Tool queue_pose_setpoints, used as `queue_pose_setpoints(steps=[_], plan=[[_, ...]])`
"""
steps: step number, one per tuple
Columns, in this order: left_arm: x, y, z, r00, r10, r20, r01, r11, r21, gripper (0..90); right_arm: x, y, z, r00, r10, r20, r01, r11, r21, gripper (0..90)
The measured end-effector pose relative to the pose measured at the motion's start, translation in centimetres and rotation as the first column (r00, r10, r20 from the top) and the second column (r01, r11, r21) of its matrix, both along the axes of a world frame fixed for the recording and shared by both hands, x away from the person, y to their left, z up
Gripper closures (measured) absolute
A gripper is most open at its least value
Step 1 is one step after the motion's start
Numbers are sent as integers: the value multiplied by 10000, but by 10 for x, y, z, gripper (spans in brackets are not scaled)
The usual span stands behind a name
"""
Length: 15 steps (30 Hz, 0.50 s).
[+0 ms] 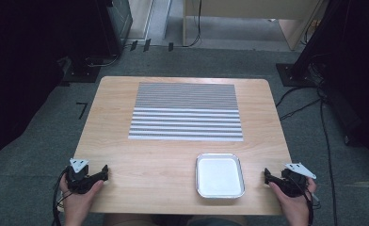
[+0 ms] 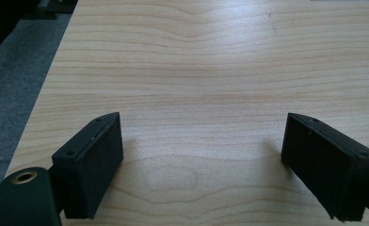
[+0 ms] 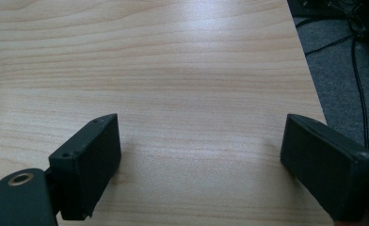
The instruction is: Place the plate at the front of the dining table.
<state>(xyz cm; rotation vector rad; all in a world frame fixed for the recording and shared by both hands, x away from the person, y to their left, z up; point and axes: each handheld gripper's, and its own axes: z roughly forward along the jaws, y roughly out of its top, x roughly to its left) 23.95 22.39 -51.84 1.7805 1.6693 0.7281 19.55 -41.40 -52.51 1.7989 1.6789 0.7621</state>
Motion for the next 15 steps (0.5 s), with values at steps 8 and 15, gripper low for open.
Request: queue_pose_setpoints(steps=[8,15], plan=[[0,0,0,10000,9,10,-9,10000,-5,131,0,0,0,10000,8,9,-8,10000,-15,126],[-1,1,1,10000,34,-78,-33,10000,34,131,-1,0,0,10000,-41,4,41,10000,-9,130]])
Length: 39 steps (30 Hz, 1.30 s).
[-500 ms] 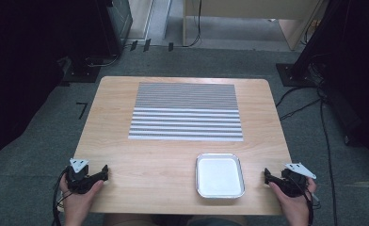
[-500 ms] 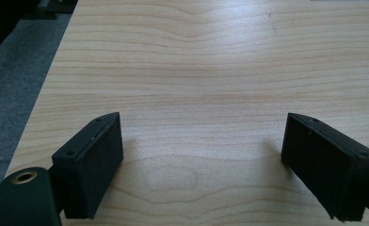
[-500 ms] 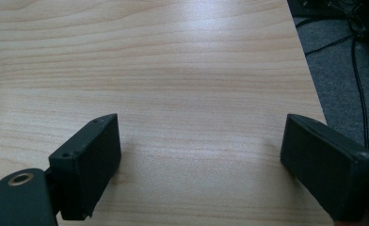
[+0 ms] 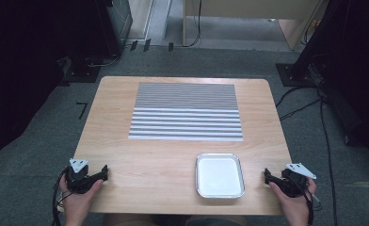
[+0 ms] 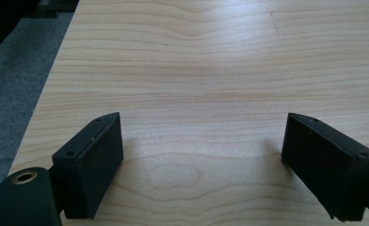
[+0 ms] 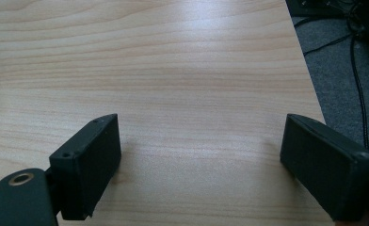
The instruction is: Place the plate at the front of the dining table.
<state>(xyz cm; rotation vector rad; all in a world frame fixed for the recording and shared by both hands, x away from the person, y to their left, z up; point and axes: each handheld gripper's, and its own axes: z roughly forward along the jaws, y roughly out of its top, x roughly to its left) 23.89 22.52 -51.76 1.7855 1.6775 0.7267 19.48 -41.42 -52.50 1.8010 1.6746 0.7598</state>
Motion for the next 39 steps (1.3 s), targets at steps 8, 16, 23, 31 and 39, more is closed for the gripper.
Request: queue_pose_setpoints(steps=[8,16,23,31,39], plan=[[-2,-2,2,9998,124,139,-127,9997,225,132,-2,-1,1,9998,-201,42,201,9998,25,138],[-5,-11,5,9994,85,330,-102,9985,534,132,-5,0,10,9977,-391,546,386,9992,103,169],[-8,-25,7,9992,-116,378,99,9989,460,132,-6,6,15,9962,-252,839,205,9982,556,195],[-14,-42,14,9974,-304,655,257,9970,724,132,-9,11,24,9924,-493,1127,417,9968,687,266],[-18,-57,21,9953,-684,688,659,9971,375,132,-11,18,30,9906,-480,1282,388,9965,734,264]])
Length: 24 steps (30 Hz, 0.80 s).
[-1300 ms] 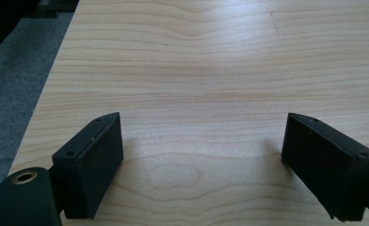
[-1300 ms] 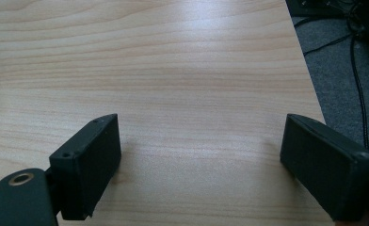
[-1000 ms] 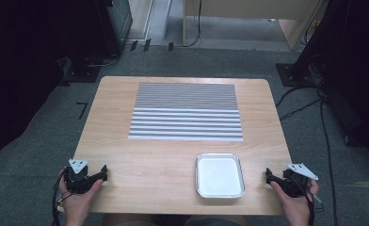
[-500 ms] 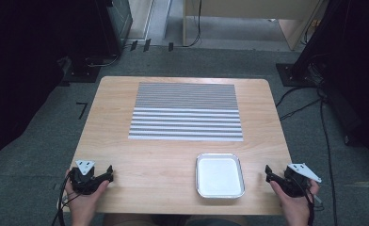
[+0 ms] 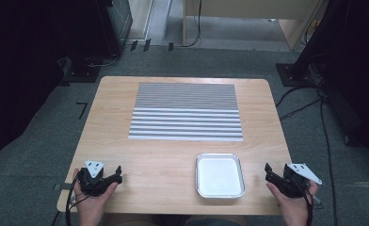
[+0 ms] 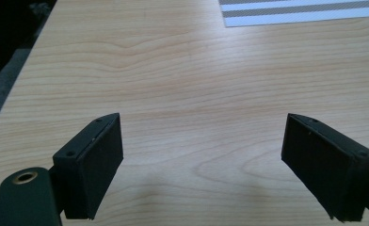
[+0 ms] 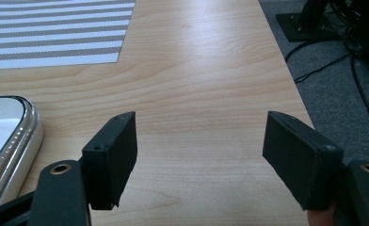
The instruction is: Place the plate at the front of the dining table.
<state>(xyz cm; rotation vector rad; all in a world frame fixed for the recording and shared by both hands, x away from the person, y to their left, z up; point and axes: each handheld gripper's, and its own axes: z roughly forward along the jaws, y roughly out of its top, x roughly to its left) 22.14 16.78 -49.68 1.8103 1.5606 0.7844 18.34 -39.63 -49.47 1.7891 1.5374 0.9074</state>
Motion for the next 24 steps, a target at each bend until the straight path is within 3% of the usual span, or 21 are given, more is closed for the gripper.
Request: queue_pose_setpoints(steps=[2,5,11,24], plan=[[0,-4,1,10000,-2,26,2,9999,-115,132,-1,1,1,10000,57,45,-58,9999,90,258],[1,-10,3,10000,-74,37,75,9997,-237,133,-2,9,3,10000,20,79,-15,9979,-645,259],[0,-26,7,9991,-408,83,410,9985,-358,133,-3,15,5,9996,126,260,-116,9992,-390,261],[-3,-61,16,9939,-1093,130,1100,9916,-677,134,-5,21,7,9984,207,530,-180,9985,-513,278]])
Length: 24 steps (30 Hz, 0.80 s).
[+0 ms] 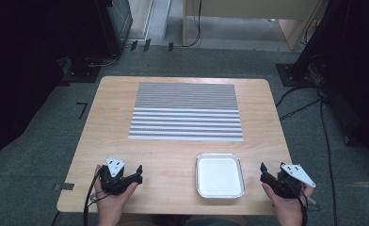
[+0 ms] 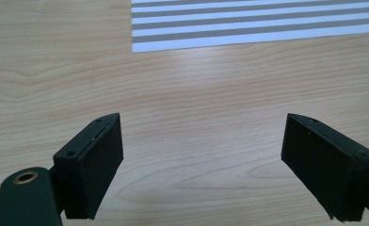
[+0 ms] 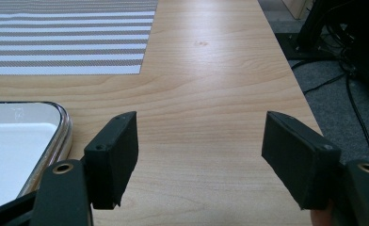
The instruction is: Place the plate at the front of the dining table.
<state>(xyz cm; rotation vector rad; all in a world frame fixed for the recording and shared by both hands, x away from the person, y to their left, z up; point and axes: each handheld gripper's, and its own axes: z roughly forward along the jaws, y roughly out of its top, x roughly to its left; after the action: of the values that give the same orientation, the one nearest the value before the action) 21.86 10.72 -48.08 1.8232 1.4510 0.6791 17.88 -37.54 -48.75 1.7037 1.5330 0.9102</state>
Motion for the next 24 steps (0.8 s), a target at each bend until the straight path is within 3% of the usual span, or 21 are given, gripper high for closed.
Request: queue_pose_setpoints(steps=[11,24], plan=[[0,-35,7,9982,-563,-181,554,9974,-467,137,-1,2,1,9996,198,215,-199,9998,62,354],[-1,-69,7,9942,-1021,-349,969,9871,-1276,141,-1,7,1,9951,953,273,-974,9912,901,477]])
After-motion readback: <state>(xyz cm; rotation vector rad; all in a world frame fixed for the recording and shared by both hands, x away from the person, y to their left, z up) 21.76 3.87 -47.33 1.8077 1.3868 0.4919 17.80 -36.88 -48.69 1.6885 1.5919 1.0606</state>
